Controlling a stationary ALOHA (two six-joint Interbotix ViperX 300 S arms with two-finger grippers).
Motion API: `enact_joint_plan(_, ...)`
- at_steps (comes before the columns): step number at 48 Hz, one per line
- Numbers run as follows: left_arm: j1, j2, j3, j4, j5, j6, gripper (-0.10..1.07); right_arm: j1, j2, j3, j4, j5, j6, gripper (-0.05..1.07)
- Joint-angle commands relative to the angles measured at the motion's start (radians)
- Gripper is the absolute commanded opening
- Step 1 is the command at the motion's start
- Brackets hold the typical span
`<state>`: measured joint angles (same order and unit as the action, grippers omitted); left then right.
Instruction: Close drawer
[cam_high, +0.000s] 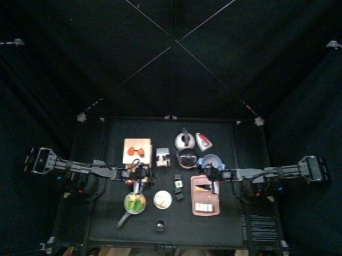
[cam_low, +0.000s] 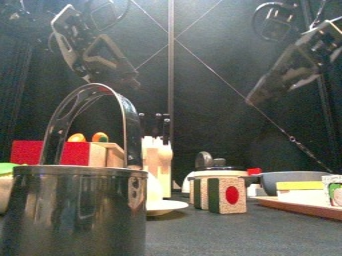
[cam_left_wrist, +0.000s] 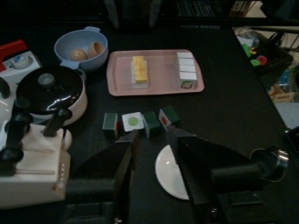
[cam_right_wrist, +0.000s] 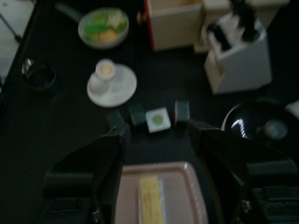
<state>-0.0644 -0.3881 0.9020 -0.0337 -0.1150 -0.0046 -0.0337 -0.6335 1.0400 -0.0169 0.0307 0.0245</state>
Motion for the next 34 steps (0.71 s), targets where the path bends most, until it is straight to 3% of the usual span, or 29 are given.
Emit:
enact_joint_plan(1, -0.011, -0.054, 0.015, -0.038, 0.0, 0.002, 0.65, -0.034, -0.014, -0.051, -0.026, -0.077, 0.0, 0.82)
enact_joint_plan(11, -0.005, -0.204, 0.124, -0.109, 0.006, 0.002, 0.47, -0.081, 0.029, -0.074, -0.048, -0.275, 0.0, 0.59)
enact_joint_plan(19, 0.025, -0.327, 0.206, -0.129, 0.006, 0.002, 0.41, -0.077, 0.112, -0.087, -0.048, -0.413, 0.0, 0.4)
enact_joint_plan(27, 0.184, -0.419, 0.244, -0.138, 0.006, 0.0, 0.41, -0.029, 0.224, -0.144, -0.048, -0.465, 0.0, 0.29)
enact_joint_plan(34, 0.379, -0.413, 0.252, -0.207, 0.008, 0.002, 0.41, 0.002, 0.337, -0.222, -0.046, -0.466, 0.002, 0.28)
